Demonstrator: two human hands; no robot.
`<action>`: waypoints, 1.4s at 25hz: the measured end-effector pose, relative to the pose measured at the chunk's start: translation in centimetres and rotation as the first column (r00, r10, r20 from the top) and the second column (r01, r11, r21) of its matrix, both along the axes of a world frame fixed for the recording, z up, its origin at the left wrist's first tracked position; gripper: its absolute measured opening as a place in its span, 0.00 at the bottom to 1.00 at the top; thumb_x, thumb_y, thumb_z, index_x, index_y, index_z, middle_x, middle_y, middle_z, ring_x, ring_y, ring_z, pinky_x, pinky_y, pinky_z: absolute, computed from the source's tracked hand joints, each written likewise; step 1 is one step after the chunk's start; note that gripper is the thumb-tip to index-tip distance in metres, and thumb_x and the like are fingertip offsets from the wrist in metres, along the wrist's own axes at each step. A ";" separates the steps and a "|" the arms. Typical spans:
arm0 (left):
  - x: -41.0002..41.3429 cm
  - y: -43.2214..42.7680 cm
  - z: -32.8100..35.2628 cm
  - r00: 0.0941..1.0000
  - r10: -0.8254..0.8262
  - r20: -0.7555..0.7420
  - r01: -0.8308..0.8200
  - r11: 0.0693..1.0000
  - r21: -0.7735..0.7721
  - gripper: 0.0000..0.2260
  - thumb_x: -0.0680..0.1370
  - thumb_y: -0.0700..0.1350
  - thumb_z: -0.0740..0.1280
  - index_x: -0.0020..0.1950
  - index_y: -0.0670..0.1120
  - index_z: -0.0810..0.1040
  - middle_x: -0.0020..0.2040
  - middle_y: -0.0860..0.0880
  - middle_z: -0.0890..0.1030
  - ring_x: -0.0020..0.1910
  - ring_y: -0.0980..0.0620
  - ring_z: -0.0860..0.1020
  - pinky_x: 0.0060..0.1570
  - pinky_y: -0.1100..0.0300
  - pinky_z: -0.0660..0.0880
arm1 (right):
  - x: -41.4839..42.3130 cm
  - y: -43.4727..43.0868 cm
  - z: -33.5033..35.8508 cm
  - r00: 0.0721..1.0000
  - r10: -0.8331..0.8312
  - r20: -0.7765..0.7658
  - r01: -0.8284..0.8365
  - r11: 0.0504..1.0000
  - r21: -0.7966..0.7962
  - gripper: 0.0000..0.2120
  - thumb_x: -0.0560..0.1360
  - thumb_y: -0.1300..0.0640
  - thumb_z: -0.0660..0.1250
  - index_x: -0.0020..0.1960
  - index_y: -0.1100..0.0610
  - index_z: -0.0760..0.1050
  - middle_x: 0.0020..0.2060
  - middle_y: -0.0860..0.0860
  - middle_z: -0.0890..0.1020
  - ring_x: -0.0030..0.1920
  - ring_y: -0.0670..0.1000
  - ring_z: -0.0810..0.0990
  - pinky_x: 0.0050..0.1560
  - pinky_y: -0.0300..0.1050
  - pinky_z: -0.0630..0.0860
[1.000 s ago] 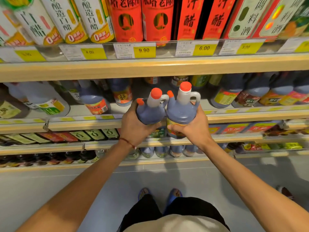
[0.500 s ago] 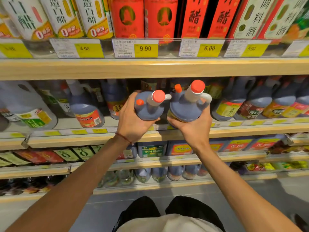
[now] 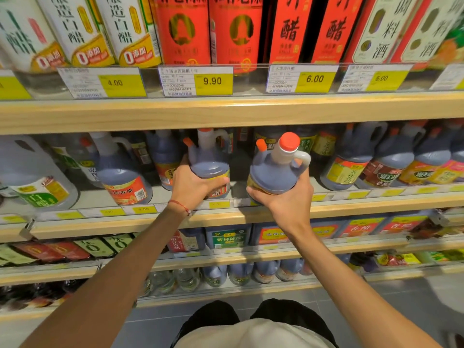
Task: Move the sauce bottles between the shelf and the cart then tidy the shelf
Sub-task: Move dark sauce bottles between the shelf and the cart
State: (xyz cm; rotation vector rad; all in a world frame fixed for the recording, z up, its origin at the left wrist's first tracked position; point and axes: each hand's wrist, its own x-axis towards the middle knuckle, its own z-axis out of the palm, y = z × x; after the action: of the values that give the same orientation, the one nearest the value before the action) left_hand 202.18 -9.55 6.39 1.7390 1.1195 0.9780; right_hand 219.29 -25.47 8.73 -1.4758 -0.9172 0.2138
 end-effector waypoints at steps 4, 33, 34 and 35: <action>-0.4 0.9 0.2 0.998 -0.050 -0.043 0.045 0.993 -0.112 0.44 0.53 0.66 0.82 0.62 0.43 0.80 0.50 0.53 0.86 0.49 0.58 0.84 0.51 0.55 0.82 | -0.3 -0.2 0.5 1.000 0.019 -0.007 -0.019 0.999 -0.031 0.42 0.57 0.55 0.89 0.65 0.50 0.70 0.56 0.44 0.80 0.58 0.45 0.81 0.54 0.39 0.80; 4.7 -16.6 7.2 0.927 -0.374 -0.019 0.368 0.920 -0.134 0.23 0.70 0.38 0.76 0.62 0.45 0.75 0.57 0.46 0.83 0.57 0.50 0.81 0.58 0.49 0.78 | 6.4 -8.6 6.7 0.830 0.556 -0.043 -0.485 0.683 -0.546 0.39 0.66 0.54 0.84 0.71 0.52 0.68 0.58 0.52 0.70 0.60 0.49 0.72 0.54 0.27 0.72; 5.1 -16.7 6.9 0.930 -0.361 -0.063 0.355 0.930 -0.092 0.24 0.71 0.39 0.76 0.65 0.44 0.74 0.59 0.46 0.82 0.59 0.49 0.80 0.59 0.49 0.78 | 6.7 -8.8 6.3 0.845 0.535 -0.002 -0.455 0.716 -0.530 0.39 0.65 0.54 0.85 0.69 0.53 0.68 0.58 0.52 0.73 0.60 0.48 0.74 0.54 0.32 0.74; 5.5 -16.9 6.6 0.931 -0.344 -0.120 0.344 0.939 -0.021 0.25 0.72 0.40 0.75 0.67 0.43 0.73 0.60 0.48 0.81 0.60 0.49 0.79 0.61 0.53 0.77 | 7.0 -9.0 5.9 0.867 0.498 0.026 -0.419 0.755 -0.504 0.38 0.64 0.55 0.85 0.67 0.56 0.69 0.58 0.53 0.75 0.58 0.47 0.76 0.54 0.37 0.77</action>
State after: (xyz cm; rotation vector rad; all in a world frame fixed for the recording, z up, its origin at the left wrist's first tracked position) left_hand 207.72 -26.49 12.99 1.9348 0.8455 0.6630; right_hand 226.25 -34.44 14.61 -1.7156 -1.4341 0.7490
